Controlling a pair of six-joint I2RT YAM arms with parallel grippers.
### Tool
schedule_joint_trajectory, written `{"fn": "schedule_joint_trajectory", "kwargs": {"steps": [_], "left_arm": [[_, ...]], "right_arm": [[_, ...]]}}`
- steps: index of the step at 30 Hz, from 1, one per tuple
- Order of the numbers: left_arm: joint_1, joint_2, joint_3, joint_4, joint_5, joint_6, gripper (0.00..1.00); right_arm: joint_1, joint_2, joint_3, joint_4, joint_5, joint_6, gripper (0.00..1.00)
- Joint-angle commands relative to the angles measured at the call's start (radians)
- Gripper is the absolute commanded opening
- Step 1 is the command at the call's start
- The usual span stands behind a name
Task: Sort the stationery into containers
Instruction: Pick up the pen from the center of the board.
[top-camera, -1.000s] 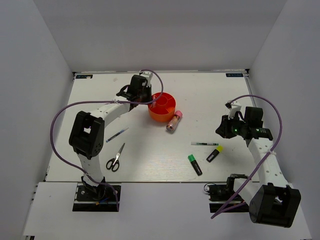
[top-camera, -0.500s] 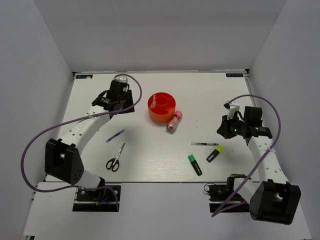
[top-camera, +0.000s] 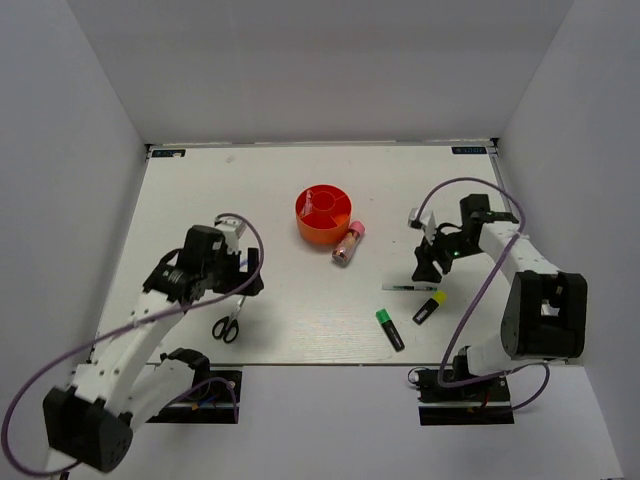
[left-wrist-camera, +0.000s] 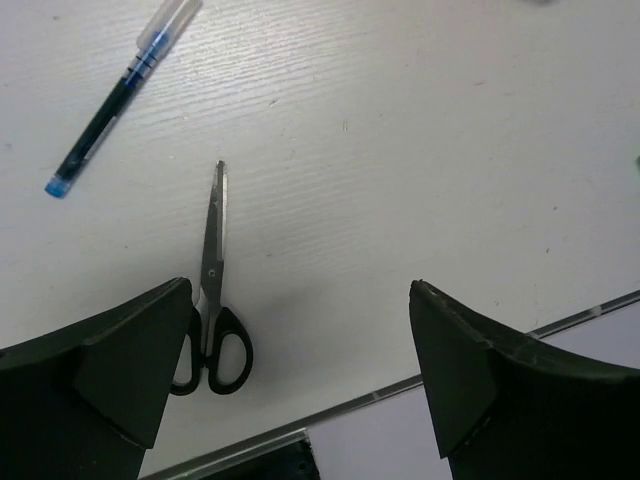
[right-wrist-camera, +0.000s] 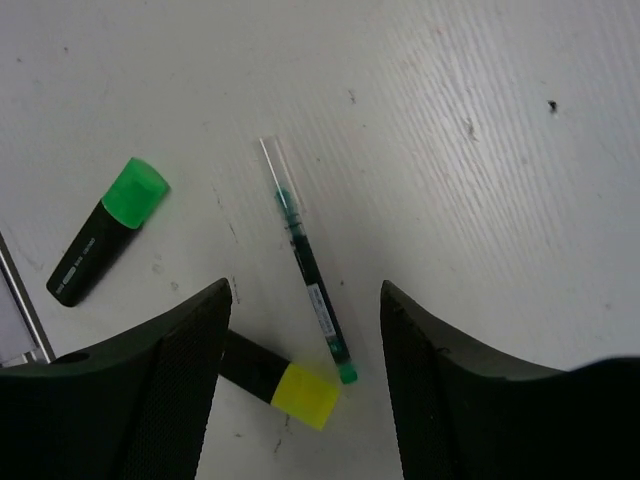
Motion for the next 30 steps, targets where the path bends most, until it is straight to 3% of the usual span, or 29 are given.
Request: {"fn": "schedule_joint_trajectory", "kwargs": {"steps": [1, 6, 9, 14, 30], "left_arm": [[-0.002, -0.118, -0.052, 0.050, -0.021, 0.055, 1.00], [-0.007, -0.181, -0.062, 0.047, -0.108, 0.046, 1.00], [-0.007, -0.175, -0.057, 0.041, -0.114, 0.046, 1.00], [-0.007, -0.181, -0.052, 0.033, -0.115, 0.049, 1.00], [-0.007, -0.185, -0.051, 0.032, -0.112, 0.055, 1.00]], "right_arm": [[0.089, -0.026, -0.056, 0.067, 0.036, -0.108, 0.64], [0.178, -0.009, -0.076, 0.152, 0.128, -0.094, 0.58], [0.207, 0.034, -0.079, 0.138, 0.147, -0.168, 0.52], [0.226, 0.042, -0.120, 0.291, 0.220, -0.145, 0.52], [0.310, 0.115, -0.153, 0.291, 0.338, -0.163, 0.54]]}}
